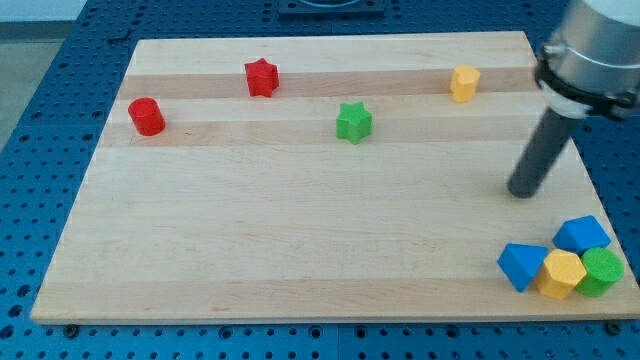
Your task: Move your arm towards the green star
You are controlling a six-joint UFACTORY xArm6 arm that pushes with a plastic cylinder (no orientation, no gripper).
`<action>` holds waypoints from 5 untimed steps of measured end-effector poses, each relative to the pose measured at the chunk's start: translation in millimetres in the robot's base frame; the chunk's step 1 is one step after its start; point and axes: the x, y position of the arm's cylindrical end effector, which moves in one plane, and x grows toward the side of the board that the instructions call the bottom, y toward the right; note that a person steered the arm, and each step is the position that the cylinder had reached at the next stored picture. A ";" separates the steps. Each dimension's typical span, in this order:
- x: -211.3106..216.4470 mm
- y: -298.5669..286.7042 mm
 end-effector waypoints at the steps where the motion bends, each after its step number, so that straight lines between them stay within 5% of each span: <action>1: 7.9 -47.4; 4: -25.1 -225.4; 5: -31.1 -229.6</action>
